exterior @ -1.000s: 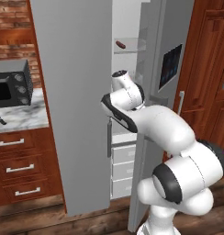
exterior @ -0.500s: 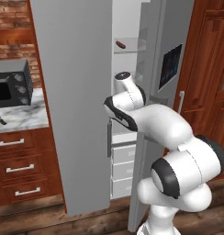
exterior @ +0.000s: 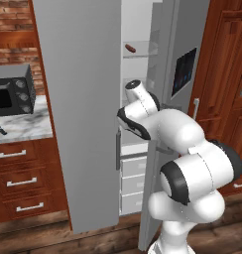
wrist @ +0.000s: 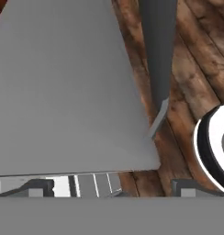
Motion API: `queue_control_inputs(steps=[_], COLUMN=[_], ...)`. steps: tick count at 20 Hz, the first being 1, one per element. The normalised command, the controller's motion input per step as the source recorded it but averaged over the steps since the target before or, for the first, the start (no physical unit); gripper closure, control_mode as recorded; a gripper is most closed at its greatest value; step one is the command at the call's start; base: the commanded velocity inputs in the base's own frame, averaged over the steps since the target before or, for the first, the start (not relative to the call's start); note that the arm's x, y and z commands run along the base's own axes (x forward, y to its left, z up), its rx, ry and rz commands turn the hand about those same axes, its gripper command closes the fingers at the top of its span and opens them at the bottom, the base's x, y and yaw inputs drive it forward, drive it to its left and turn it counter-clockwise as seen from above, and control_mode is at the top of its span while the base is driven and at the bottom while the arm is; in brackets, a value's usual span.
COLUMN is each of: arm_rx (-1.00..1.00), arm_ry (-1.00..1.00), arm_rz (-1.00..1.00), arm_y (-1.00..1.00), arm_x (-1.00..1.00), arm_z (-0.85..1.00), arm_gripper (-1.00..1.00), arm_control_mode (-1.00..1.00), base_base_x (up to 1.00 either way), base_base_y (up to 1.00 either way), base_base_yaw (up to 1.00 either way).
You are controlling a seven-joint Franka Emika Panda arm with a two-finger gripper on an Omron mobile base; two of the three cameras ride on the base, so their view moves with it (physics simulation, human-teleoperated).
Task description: Retrieve the sausage and cheese from the fridge and place them on the cutting board on the counter.
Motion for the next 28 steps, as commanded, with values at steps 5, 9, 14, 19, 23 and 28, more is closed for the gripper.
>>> queue_control_inputs(steps=[5, 9, 14, 19, 23, 28], arm_rx=[0.05, 0.07, 0.06, 0.07, 0.07, 0.03], arm_ry=[-0.03, -0.12, -0.16, -0.12, -0.10, -0.02], arm_rz=[-0.19, -0.03, 0.00, 0.02, 0.04, 0.04], arm_y=[-0.61, -0.66, -0.66, -0.70, -0.72, -0.70], arm_x=[-0.19, -0.47, -0.60, -0.55, -0.51, -0.36], arm_z=[0.01, 0.00, 0.00, 0.01, 0.00, 0.00], arm_gripper=[-1.00, -1.00, -1.00, -1.00, -1.00, -1.00], arm_control_mode=[-1.00, -1.00, -1.00, -1.00, -1.00, -1.00], base_base_x=[0.00, 0.00, 0.00, 0.00, 0.00, 0.00], base_base_y=[0.00, 0.00, 0.00, 0.00, 0.00, 0.00], base_base_yaw=[0.00, 0.00, 0.00, 0.00, 0.00, 0.00])
